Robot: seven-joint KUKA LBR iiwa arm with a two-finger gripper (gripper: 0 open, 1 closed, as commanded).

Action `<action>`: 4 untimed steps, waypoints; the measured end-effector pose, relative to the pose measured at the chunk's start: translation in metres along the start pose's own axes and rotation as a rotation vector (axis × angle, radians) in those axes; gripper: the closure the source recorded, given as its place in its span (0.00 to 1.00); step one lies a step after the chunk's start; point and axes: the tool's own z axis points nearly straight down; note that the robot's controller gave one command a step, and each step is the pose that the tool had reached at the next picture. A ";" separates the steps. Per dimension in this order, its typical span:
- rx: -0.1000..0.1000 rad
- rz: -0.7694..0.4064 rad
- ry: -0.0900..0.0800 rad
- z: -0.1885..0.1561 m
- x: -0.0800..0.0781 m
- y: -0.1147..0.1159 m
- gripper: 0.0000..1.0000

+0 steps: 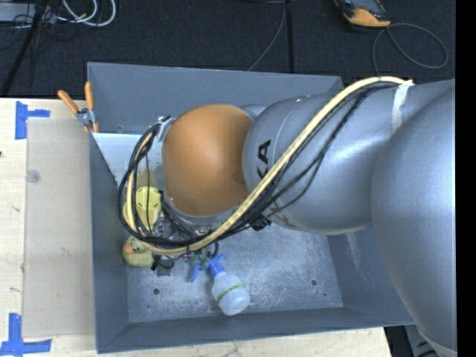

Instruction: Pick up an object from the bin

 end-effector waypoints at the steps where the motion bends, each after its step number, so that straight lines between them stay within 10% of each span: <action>1: -0.005 0.049 -0.008 0.001 0.033 -0.003 0.00; 4: -0.006 0.005 -0.010 -0.087 0.040 -0.057 0.00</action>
Offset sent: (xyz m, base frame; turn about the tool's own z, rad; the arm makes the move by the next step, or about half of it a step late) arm 0.0000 0.0000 0.0000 0.0000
